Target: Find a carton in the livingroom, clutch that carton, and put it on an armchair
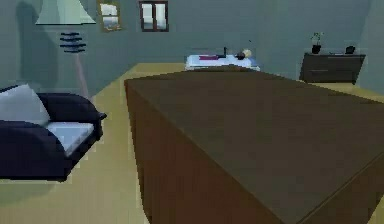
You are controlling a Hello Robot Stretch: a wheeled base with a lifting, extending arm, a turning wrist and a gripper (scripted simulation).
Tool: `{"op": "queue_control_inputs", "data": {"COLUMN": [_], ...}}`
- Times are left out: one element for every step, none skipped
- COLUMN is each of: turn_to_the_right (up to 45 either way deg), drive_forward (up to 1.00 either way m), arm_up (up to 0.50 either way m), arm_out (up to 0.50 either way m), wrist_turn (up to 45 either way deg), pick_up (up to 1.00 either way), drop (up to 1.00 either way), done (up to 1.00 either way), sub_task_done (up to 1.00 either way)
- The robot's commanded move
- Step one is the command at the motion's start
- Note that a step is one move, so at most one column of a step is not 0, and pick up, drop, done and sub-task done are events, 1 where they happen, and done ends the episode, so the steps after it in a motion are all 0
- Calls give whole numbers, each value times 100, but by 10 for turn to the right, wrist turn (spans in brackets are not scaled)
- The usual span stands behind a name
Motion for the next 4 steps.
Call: {"op": "queue_control_inputs", "data": {"turn_to_the_right": [-90,0,-150,0], "drive_forward": [0,35,0,100], "arm_up": [0,0,0,0], "arm_out": [0,0,0,0], "wrist_turn": [0,0,0,0], "pick_up": [0,0,0,0], "drop": [0,0,0,0], "done": [0,0,0,0], "sub_task_done": [0,0,0,0]}}
